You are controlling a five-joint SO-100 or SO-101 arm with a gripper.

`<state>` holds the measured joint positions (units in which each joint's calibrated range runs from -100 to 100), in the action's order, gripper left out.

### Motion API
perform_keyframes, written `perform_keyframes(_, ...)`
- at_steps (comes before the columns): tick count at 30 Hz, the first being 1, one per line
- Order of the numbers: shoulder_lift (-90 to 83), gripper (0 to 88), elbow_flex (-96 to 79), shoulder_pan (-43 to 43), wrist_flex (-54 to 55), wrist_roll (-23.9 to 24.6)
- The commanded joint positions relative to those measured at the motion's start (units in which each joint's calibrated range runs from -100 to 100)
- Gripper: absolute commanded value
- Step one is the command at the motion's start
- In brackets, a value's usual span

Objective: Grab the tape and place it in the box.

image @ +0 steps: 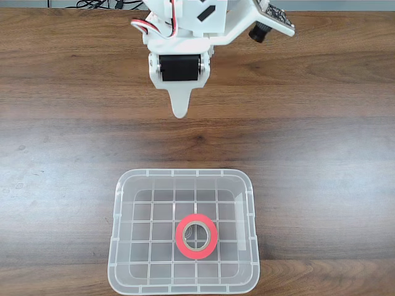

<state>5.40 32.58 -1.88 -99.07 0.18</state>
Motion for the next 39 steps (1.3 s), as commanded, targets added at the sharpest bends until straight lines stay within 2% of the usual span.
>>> perform_keyframes(1, -19.48, 1.4, -19.57, 0.71, -0.76, -0.24)
perform_keyframes(3, -24.87, 1.4, -27.11, 0.42, 0.35, -0.24)
perform_keyframes(8, -38.71, 1.4, -46.73, 0.05, 11.48, -0.55)
perform_keyframes(14, -54.64, 1.4, -71.87, -0.02, 23.47, -4.77)
perform_keyframes(25, -82.31, 1.7, -111.99, -0.02, 45.13, -4.66)
perform_keyframes(32, -96.39, 1.7, -124.78, -0.02, 44.79, -1.55)
perform_keyframes(39, -104.27, 1.2, -130.22, -0.02, 37.51, 0.50)
